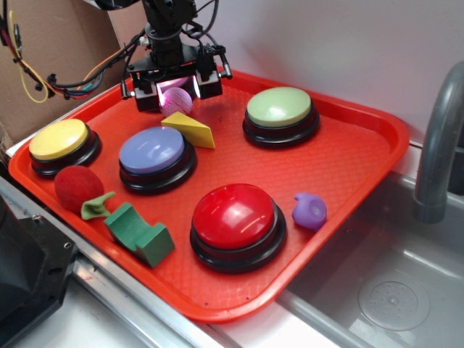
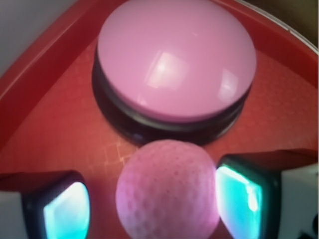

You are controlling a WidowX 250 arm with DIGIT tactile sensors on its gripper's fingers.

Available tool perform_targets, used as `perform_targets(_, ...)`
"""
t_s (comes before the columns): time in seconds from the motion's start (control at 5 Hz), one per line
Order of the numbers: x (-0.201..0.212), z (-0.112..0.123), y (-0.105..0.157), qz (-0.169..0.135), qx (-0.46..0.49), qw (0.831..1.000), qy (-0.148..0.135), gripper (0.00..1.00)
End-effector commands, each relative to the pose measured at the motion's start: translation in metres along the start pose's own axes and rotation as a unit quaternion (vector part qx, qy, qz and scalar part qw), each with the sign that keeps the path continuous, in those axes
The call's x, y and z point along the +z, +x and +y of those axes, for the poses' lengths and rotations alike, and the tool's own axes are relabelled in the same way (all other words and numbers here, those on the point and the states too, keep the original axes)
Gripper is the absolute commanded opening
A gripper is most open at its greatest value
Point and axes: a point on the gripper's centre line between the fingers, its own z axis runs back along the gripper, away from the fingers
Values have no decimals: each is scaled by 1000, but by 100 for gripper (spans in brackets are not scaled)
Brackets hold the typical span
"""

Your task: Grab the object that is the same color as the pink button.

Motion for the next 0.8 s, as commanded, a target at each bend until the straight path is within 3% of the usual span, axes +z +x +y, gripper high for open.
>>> perform_targets(0.0,14,6,17,-5,-7,1000,-16,0)
perform_targets(0.4,55,-4,28,-17,-132,991,-9,0)
perform_targets(0.6,109,-10,22,9,-235,969,-78,0)
